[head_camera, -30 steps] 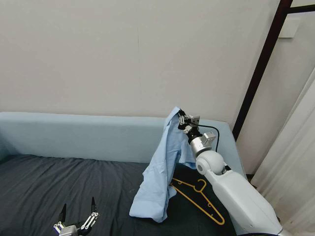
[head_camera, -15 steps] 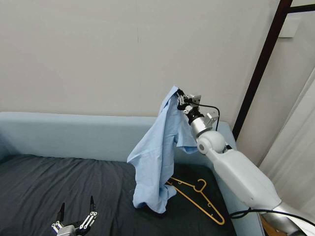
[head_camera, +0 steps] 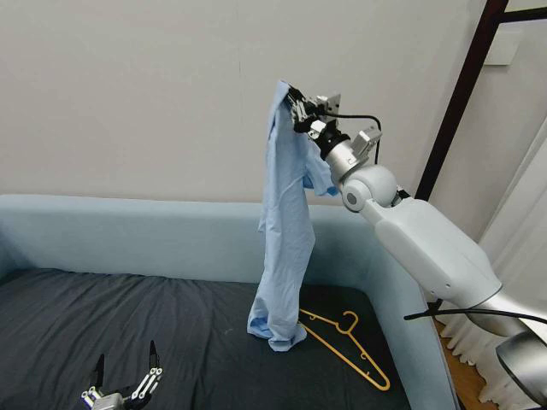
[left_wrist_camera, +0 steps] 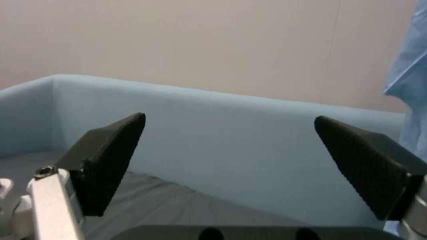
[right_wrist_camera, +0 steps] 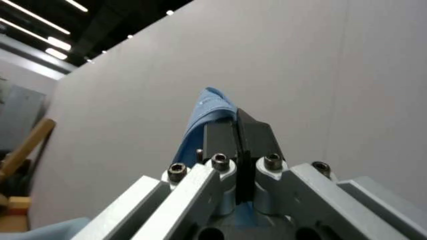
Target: Pick up the clothes from the sofa and hang them on the clothes hanger.
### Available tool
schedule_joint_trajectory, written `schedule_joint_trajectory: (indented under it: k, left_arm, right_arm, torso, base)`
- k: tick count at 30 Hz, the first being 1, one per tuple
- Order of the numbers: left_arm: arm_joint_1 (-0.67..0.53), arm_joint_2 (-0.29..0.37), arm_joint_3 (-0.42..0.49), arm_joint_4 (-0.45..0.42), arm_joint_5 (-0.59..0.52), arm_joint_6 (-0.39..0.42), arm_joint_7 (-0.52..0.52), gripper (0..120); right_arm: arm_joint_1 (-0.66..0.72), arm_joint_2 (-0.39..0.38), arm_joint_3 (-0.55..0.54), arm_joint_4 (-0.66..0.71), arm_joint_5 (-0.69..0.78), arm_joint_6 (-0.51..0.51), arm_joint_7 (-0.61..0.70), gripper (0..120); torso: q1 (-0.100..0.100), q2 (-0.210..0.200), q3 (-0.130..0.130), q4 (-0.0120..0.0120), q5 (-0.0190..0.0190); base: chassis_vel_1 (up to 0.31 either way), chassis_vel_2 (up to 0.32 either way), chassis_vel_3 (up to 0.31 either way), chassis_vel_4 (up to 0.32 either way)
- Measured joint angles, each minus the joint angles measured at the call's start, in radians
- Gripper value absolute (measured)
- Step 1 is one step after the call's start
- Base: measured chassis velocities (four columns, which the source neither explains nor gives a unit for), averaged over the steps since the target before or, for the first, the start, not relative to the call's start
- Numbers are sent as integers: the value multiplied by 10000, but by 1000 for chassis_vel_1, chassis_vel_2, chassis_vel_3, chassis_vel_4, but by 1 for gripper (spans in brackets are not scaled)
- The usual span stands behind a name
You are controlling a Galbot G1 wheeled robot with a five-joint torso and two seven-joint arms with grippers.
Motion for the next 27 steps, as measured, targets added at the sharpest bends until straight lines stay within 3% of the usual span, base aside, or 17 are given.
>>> schedule_joint_trajectory:
  k: [3,6,7,8,12,13,17,27]
  left_arm:
    - [-17,-14,19,68,31,1,0,100]
    - [-16,-12,15,110,49,-15,6,100]
    - [-13,-12,5,114,52,-18,6,100]
    - [-13,-12,5,114,52,-18,6,100]
    - [92,-15,1,82,76,-95,11,100]
    - [92,-15,1,82,76,-95,11,100]
    - [302,-95,26,-2,218,-268,10,100]
    - [11,-76,-225,234,407,-79,28,100]
  right_arm:
    - [-934,-291,-307,552,-535,6,-3,0]
    - [-2941,-696,-463,835,-1863,223,-289,0]
    - [-4291,-772,-267,747,-2588,372,-564,0]
    - [-4291,-772,-267,747,-2588,372,-564,0]
    - [-8059,-703,745,-135,-4814,977,-1448,0]
    - [-8059,-703,745,-135,-4814,977,-1448,0]
    - [-10522,-552,1924,-1051,-6708,1929,-2595,0]
    - [-11604,-226,3093,-1750,-7828,2533,-2951,0]
  torso:
    - [0,-1,2,-1,2]
    - [0,-1,2,-5,5]
    - [0,-1,3,-6,9]
    - [0,-1,3,-6,9]
    - [-1,0,2,-7,8]
    - [-1,0,2,-7,8]
    - [-2,0,1,-8,7]
    - [-1,0,1,-3,5]
  base:
    - [0,0,0,0]
    - [0,0,0,0]
    - [0,0,0,0]
    - [0,0,0,0]
    - [0,0,0,0]
    - [0,0,0,0]
    - [0,0,0,0]
    - [0,0,0,0]
